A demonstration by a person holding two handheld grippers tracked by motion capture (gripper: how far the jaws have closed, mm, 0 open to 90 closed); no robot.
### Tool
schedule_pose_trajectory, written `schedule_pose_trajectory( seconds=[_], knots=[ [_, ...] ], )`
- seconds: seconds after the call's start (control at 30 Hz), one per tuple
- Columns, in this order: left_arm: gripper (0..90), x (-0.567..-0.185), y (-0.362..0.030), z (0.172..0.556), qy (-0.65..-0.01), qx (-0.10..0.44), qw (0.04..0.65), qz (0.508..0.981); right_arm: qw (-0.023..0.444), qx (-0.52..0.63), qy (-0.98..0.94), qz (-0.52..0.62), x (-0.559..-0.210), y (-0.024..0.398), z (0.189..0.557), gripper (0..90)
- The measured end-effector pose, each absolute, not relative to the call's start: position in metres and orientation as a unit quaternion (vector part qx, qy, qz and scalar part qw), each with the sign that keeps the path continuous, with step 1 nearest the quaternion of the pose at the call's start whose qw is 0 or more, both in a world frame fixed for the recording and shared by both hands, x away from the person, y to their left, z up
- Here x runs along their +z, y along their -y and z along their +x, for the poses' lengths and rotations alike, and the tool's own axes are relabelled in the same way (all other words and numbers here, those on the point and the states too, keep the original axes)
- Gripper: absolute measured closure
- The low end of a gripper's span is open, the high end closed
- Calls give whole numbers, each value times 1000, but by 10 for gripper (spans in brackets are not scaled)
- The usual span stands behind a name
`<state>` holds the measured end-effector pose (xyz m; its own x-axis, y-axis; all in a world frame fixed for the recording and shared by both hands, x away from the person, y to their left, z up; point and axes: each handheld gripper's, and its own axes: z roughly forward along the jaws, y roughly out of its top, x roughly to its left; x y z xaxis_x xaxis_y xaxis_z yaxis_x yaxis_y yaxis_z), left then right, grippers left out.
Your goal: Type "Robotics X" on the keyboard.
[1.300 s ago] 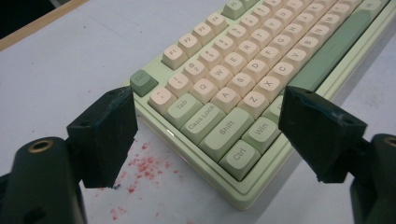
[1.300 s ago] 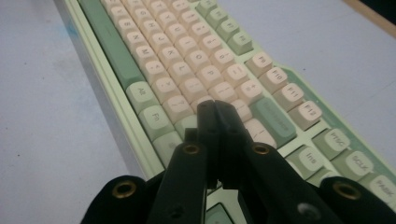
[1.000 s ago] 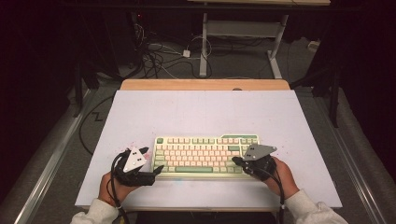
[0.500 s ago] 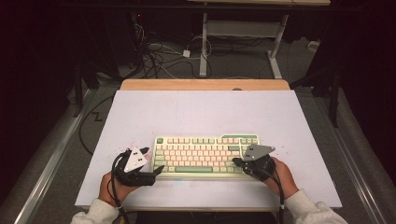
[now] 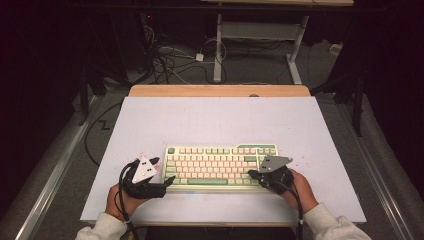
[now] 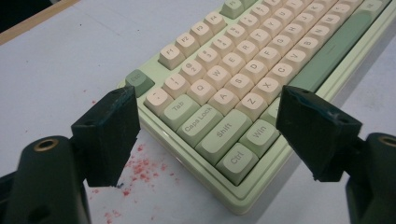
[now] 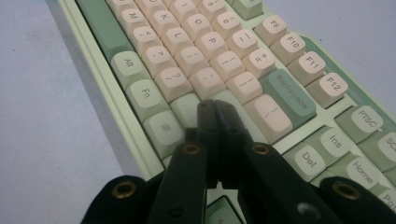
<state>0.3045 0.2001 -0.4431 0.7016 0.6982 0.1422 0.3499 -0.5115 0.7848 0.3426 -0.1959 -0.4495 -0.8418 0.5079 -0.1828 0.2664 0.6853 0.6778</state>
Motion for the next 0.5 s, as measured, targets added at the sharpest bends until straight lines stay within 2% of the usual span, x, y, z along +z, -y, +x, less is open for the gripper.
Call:
schedule_pose_trajectory(
  seconds=[0.1, 0.2, 0.3, 0.33, 0.5],
  knots=[
    [240, -441, -199, 305, -313, 215, 390, 839, 183, 332, -900, 214, -449, 196, 342, 900],
    [335, -437, -197, 308, -311, 197, 394, 842, 181, 333, -900, 216, -450, 196, 342, 900],
    [486, -433, -196, 309, -307, 187, 405, 840, 181, 332, -900, 216, -450, 196, 342, 900],
    [566, -432, -196, 309, -306, 186, 408, 840, 181, 333, -900, 216, -450, 196, 342, 900],
    [773, -426, -194, 309, -300, 176, 418, 839, 181, 333, -900, 217, -450, 196, 342, 900]
  ],
)
